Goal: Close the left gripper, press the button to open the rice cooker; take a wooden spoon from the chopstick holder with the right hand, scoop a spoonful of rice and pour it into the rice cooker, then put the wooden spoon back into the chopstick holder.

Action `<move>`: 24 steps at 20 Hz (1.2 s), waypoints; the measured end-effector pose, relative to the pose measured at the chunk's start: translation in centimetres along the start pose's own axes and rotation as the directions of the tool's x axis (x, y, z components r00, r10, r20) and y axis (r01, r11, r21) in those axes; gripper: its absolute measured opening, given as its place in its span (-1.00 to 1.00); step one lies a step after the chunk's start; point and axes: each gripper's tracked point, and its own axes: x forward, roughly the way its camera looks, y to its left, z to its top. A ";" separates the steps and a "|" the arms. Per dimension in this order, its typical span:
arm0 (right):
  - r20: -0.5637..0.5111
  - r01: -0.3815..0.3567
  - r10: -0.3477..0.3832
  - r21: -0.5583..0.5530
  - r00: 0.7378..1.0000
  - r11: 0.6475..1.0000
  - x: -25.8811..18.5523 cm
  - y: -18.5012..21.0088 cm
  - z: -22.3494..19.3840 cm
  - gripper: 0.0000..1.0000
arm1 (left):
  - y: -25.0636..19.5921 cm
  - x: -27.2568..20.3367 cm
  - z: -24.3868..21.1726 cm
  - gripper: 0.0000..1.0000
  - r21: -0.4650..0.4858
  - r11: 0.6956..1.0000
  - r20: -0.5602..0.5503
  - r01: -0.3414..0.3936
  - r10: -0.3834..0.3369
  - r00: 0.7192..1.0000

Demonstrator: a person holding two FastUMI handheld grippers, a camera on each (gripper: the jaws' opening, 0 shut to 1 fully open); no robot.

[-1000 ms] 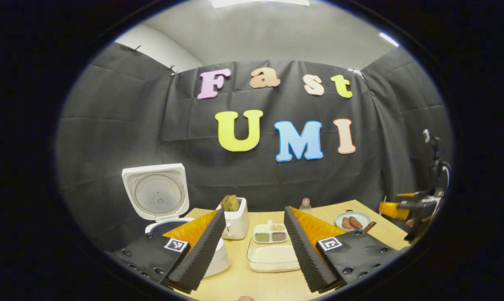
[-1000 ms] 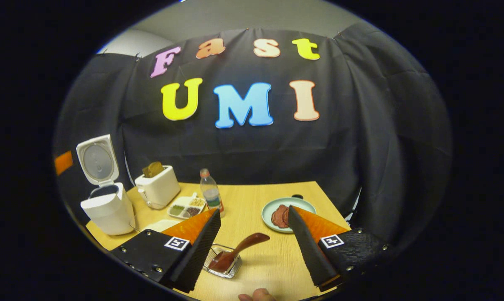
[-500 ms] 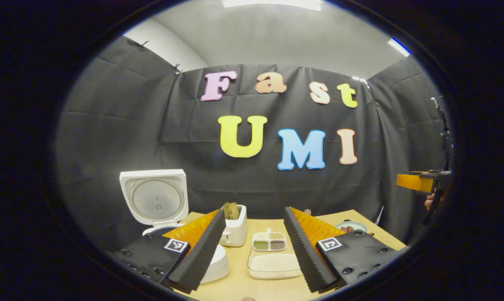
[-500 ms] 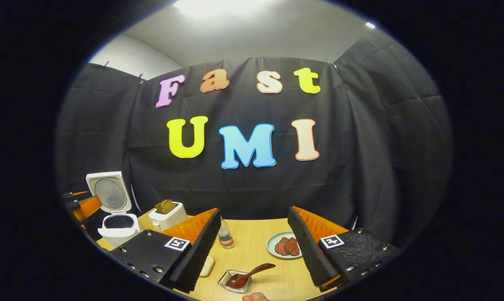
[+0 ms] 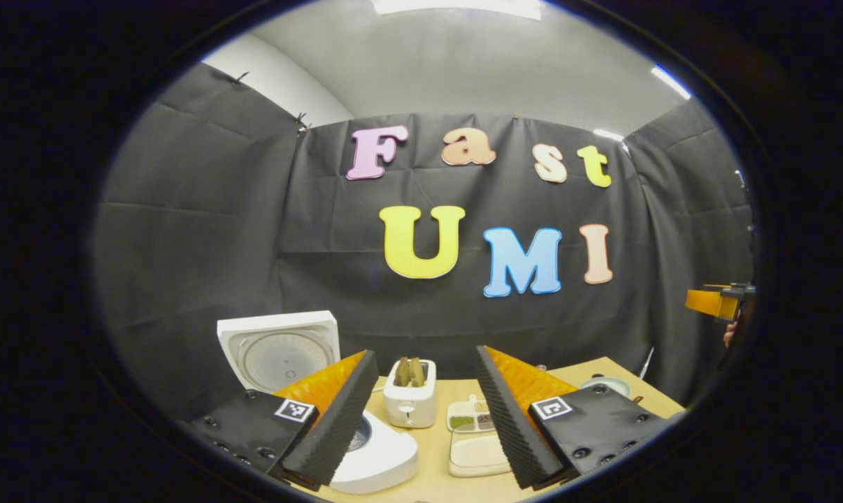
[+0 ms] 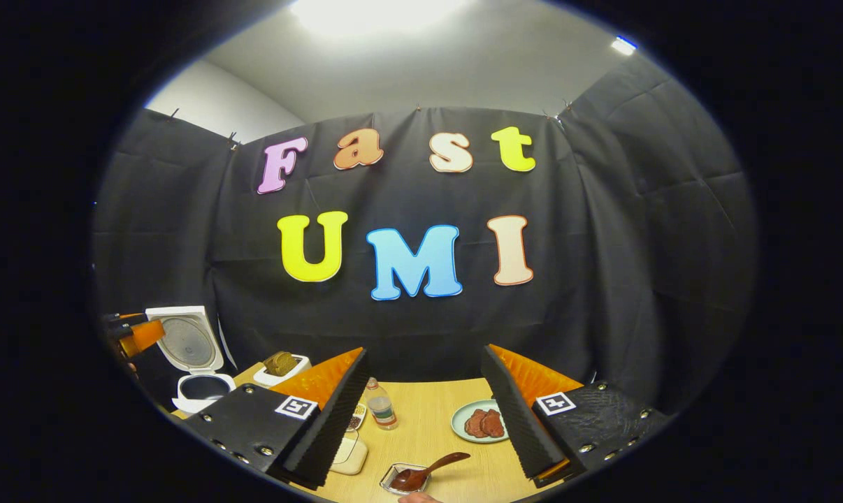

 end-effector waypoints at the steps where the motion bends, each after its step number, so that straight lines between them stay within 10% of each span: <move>1: 0.001 0.000 0.000 0.006 1.000 1.000 0.3 0.2 0.0 0.96 | 1.2 0.5 0.1 0.92 0.008 1.000 -0.002 -0.014 0.014 1.000; 13: -0.078 0.053 -0.052 0.006 0.996 0.999 2.7 -1.5 -3.5 0.96 | 15.4 10.8 3.9 0.96 -0.039 0.978 -0.014 -0.206 0.206 0.979; 24: -0.132 0.120 -0.120 -0.008 0.984 0.993 5.8 -4.7 -5.3 0.95 | 28.5 21.8 0.2 0.92 -0.105 0.874 -0.172 -0.474 0.453 0.875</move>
